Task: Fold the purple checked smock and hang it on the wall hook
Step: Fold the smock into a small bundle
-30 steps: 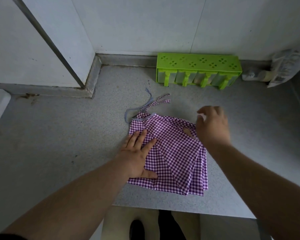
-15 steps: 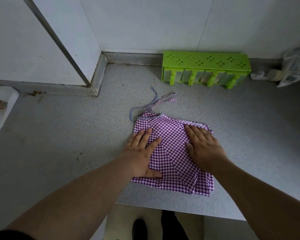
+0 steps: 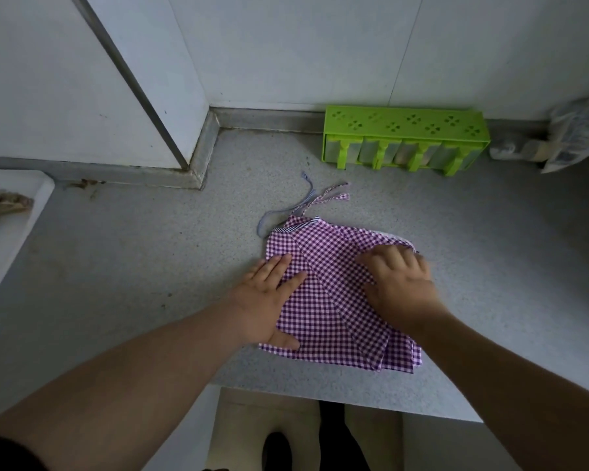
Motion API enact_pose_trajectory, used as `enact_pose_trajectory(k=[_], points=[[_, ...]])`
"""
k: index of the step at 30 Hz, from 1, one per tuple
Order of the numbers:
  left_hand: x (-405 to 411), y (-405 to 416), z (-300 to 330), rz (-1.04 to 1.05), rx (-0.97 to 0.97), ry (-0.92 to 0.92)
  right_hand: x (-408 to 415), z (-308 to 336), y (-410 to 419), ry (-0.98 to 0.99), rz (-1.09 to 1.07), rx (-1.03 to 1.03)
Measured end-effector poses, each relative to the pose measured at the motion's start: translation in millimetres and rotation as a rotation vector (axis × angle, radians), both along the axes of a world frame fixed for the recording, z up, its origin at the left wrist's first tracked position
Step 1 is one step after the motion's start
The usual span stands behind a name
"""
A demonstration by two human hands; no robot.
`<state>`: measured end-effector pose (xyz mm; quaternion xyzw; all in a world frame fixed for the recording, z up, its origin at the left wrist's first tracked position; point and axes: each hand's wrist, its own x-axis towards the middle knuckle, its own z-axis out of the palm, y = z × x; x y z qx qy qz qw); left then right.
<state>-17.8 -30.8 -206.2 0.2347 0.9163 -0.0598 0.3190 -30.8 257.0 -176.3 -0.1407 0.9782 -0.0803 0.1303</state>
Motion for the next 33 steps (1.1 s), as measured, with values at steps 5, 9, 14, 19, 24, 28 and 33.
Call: enact_pose_trajectory(k=[5, 9, 14, 19, 24, 28, 33], points=[[-2, 0, 18, -0.079, 0.155, 0.136, 49, 9, -22, -0.158, 0.258, 0.105], [15, -12, 26, -0.278, 0.128, 0.073, 62, 11, -21, -0.191, 0.198, 0.134], [37, -13, 30, -0.152, 0.085, 0.000, 81, 9, -34, -0.246, 0.229, 0.260], [41, -10, 35, -0.084, 0.106, -0.043, 75, 9, -39, -0.310, 0.139, 0.172], [35, -16, 38, 0.065, 0.196, -0.097, 62, 10, -30, -0.338, -0.066, 0.044], [22, -14, 38, 0.384, 0.319, -0.115, 53, 13, -20, -0.383, -0.151, -0.058], [0, -4, 54, 0.612, 0.443, -0.155, 40, 46, 3, -0.359, -0.026, -0.117]])
